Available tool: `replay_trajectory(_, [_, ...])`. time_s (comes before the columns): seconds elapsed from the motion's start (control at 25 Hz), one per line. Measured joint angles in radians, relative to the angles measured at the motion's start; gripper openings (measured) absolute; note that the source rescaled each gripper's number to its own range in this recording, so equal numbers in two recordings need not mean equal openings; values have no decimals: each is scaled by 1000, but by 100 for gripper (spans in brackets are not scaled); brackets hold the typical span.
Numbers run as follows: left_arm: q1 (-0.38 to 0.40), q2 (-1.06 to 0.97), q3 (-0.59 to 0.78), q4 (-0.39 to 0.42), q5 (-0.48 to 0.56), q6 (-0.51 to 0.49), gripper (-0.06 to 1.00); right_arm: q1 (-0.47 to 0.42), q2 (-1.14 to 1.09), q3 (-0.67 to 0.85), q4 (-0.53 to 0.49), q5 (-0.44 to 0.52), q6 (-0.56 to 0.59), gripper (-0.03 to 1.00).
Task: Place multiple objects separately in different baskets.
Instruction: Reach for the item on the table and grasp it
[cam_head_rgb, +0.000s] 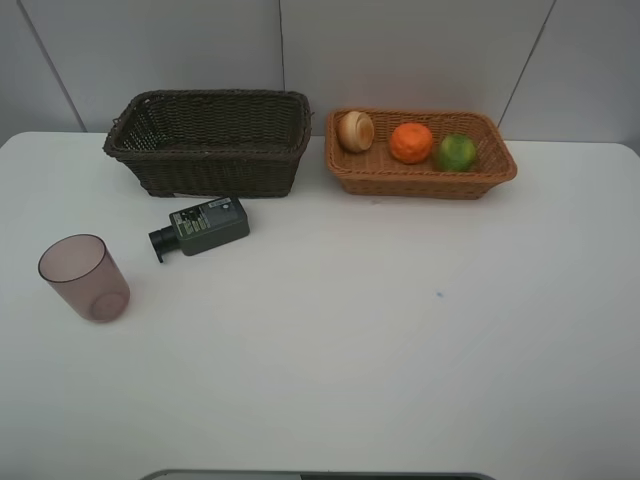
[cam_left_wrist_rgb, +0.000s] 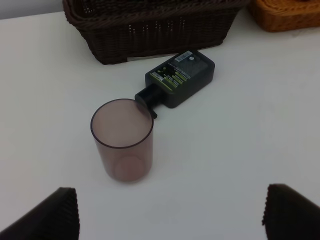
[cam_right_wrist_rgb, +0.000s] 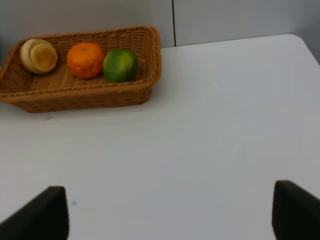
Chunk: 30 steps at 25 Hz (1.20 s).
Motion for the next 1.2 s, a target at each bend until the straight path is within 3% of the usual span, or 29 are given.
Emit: replay_trajectory(1.2, [0, 0, 0, 0, 0, 0, 99, 0, 0, 0, 1, 0, 0, 76])
